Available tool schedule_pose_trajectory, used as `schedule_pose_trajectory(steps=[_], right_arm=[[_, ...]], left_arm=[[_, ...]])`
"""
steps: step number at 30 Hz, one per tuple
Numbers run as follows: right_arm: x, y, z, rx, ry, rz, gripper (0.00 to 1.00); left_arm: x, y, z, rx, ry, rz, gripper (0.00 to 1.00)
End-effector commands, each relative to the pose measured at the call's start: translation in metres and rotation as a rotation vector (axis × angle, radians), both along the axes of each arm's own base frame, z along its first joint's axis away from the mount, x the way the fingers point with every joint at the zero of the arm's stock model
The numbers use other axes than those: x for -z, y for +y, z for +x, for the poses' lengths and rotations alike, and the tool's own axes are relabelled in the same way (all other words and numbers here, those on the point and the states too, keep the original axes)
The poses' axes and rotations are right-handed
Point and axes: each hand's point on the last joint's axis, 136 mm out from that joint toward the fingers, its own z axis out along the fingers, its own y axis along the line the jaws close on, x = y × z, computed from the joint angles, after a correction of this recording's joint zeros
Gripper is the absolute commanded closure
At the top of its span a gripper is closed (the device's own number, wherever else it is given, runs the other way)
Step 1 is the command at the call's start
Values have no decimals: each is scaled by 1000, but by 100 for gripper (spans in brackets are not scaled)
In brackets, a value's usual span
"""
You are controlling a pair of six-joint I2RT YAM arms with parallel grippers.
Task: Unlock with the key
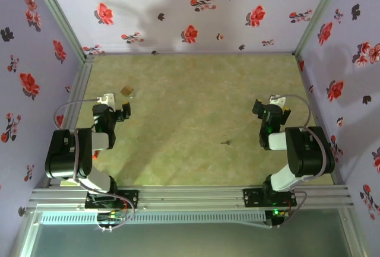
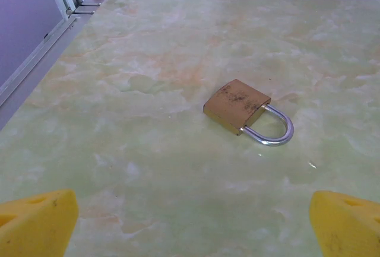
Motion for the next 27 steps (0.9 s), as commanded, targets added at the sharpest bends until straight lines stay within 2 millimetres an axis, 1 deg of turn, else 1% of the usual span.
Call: schedule_pose_trajectory(steps=[1,19,22,24,26,27], right_arm=[[-2,-2,0,8,-15,11,1],[-2,-2,0,11,-16,12,1],[-4,-3,-1,12,-29,8,1],[-8,-2,-5,11,-37,13,1],[-14,4,-8,-25,-68,2,1],[-19,11,-9,-64,-90,-17,1]], left_arm=[[-7,5,0,-25,-32,1,0],[-8,5,1,-24,-34,2,0],[-8,6,0,-27,-35,2,0],[-18,8,-3,-38,-52,7,0],[-32,8,-8,-42,-63,9,0],[-40,6,-9,-39,-65,9,0]])
